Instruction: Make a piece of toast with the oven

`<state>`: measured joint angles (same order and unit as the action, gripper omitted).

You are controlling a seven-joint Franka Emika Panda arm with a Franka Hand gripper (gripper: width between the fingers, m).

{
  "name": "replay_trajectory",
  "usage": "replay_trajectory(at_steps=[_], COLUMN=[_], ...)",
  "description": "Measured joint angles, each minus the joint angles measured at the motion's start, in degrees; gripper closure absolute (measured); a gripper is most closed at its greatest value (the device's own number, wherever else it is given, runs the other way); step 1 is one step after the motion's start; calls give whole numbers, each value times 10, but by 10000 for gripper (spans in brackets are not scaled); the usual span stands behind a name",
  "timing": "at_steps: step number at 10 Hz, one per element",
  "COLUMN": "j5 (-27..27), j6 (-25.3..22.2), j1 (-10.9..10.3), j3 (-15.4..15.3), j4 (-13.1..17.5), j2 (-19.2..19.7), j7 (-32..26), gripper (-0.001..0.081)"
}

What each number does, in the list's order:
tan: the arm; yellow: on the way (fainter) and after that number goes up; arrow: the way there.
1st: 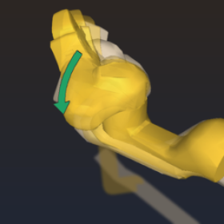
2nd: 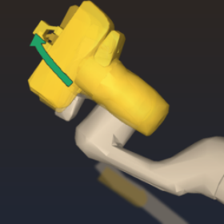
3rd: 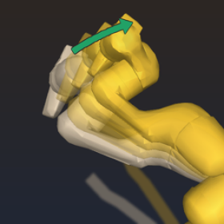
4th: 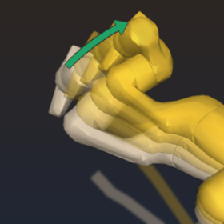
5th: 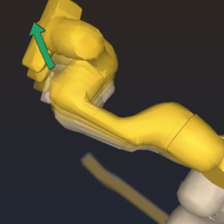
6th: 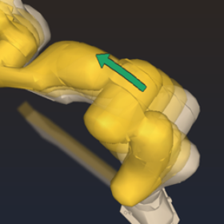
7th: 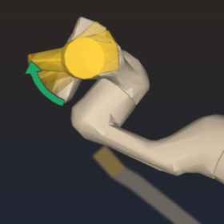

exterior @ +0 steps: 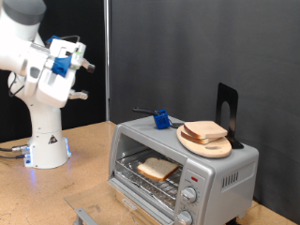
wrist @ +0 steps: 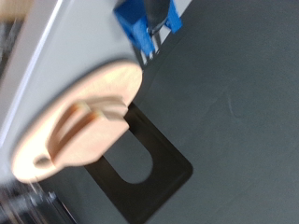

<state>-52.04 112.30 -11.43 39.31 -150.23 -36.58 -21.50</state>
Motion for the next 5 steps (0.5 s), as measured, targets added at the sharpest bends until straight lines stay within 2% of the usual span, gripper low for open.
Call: replay_trajectory(at_steps=[1,2,4,5], j5=[5,3,20,32], j6=[6,19,-17,-47], j1=[1,-10,-6,-7], j3=[22,41,39,48], j4=[10,9,15,29], j2=[12,14,23,45], j7=[-62,-148,-32,27], gripper=[3,3,3,3])
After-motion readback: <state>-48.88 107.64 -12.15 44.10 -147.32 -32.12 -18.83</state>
